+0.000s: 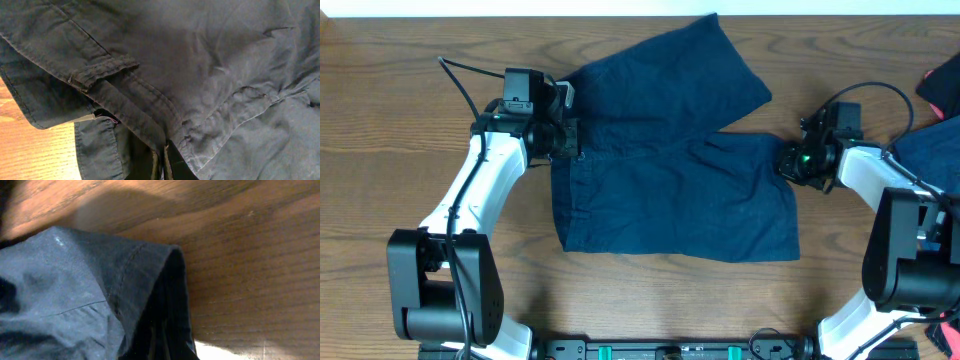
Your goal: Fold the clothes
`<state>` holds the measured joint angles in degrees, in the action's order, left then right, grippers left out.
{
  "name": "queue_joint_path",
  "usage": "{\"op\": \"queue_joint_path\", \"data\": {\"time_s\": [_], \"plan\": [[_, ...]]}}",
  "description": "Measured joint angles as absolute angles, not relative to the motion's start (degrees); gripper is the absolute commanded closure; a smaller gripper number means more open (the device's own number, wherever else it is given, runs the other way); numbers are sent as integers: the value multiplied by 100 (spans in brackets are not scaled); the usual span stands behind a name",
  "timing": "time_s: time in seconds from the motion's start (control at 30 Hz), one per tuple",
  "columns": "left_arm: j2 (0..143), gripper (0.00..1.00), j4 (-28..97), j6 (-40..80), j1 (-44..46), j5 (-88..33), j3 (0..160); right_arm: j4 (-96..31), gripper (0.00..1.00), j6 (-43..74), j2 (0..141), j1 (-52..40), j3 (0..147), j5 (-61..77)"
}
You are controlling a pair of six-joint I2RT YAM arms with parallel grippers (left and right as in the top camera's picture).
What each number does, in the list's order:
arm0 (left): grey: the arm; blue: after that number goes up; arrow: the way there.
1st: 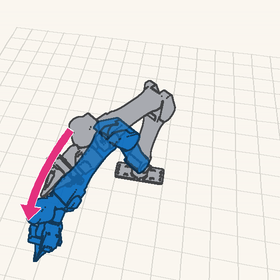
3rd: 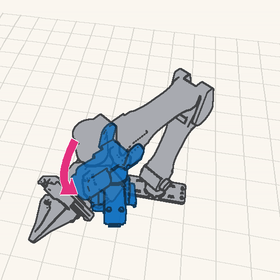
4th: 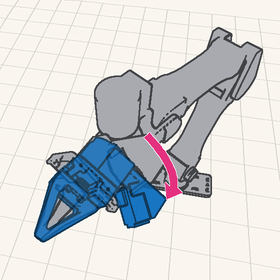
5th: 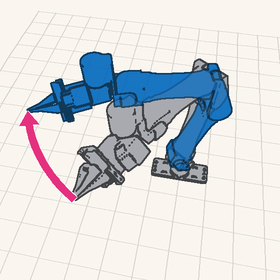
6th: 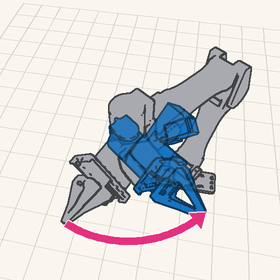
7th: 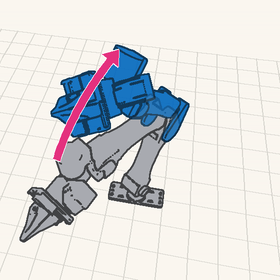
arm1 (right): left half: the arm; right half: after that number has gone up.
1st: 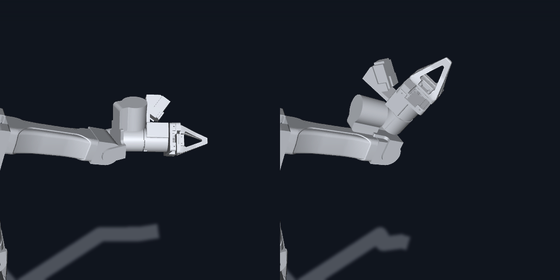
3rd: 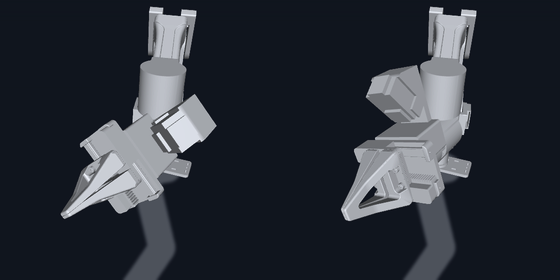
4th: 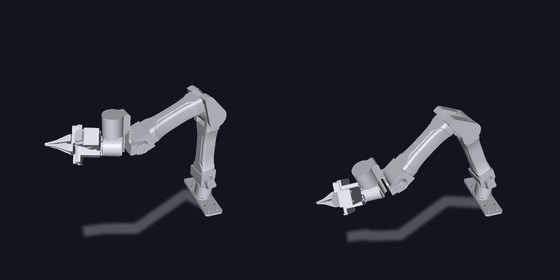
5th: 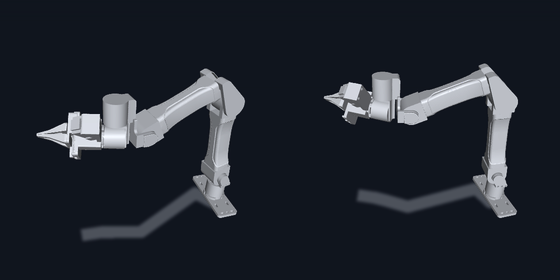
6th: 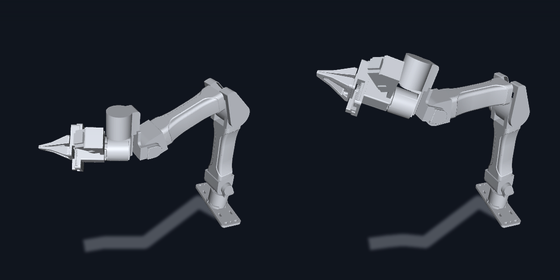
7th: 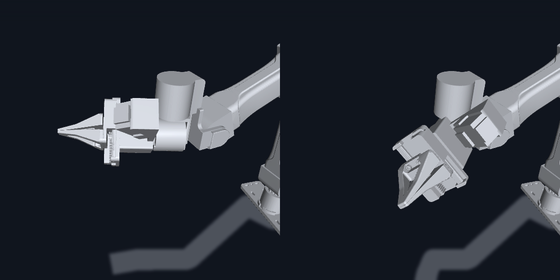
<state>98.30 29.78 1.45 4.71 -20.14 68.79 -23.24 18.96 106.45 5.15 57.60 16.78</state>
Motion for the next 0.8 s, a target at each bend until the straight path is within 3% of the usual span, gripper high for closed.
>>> {"op": "queue_joint_path", "data": {"time_s": [0.3,0.7,0.73,0.8], "plan": [[9786,94,3225,145,458,-1879,6879,-2309,96,2355,10604,432,5697,1396],[9537,94,3662,-43,301,-464,6879,-2412,97,2510,10709,432,5765,1396],[9537,92,3688,-49,301,-366,6879,-2412,97,2523,10709,432,5765,1396],[9537,63,3710,-73,298,-217,6879,-2412,97,2530,10709,432,5765,1396]]}}
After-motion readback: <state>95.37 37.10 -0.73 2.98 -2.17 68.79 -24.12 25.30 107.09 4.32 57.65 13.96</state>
